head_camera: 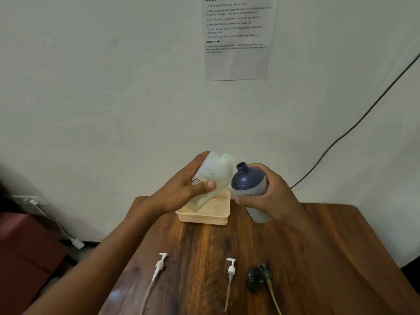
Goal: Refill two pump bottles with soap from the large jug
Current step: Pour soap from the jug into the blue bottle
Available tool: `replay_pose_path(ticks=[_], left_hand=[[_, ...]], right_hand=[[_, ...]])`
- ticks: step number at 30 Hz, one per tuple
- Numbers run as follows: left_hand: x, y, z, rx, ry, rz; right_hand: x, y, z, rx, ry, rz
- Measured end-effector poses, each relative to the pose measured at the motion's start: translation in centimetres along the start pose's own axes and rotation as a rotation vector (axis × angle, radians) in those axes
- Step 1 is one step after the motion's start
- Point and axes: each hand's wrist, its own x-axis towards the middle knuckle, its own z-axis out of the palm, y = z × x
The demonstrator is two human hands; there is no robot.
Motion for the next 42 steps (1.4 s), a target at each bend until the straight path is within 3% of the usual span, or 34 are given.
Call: replay_pose_path(ticks=[25,42], left_hand=[[1.4,1.1,-0.9,0.1,-0.116,0.069],[3.8,1.5,-3.5,0.408,-0.196,0.036]], right_hand=[[-0.6,-0.1,-0.7,-0.048,0.011,0.008],[-1.1,-0.2,-0.5,-0.012,0.077,-0.017]])
